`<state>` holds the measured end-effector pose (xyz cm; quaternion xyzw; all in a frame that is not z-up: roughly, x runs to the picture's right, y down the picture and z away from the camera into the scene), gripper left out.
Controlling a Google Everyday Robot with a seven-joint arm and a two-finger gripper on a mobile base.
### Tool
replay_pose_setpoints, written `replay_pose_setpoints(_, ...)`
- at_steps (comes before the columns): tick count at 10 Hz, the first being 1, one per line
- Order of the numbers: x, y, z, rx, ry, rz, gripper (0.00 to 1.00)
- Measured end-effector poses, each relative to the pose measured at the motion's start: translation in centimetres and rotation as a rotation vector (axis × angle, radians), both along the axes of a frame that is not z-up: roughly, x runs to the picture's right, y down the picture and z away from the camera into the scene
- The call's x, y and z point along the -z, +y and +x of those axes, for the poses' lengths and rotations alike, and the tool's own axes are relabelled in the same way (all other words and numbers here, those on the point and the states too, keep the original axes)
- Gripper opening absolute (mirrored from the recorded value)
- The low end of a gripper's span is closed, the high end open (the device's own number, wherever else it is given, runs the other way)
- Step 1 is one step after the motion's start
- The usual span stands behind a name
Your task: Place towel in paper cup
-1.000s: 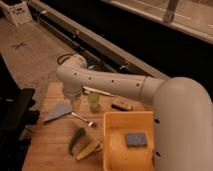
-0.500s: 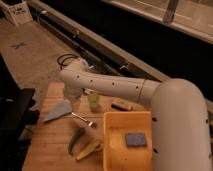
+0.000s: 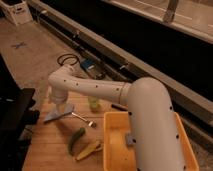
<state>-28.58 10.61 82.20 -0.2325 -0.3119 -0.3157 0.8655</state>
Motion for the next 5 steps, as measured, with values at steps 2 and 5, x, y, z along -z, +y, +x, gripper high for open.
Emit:
replay_pose_setpoints(2, -1.5, 0.2, -0.7, 0.01, -0.027, -0.014, 0.62)
replay_pose_setpoints(5, -4.3, 0.8, -0.3, 0.013, -0.051, -0.062, 0.62)
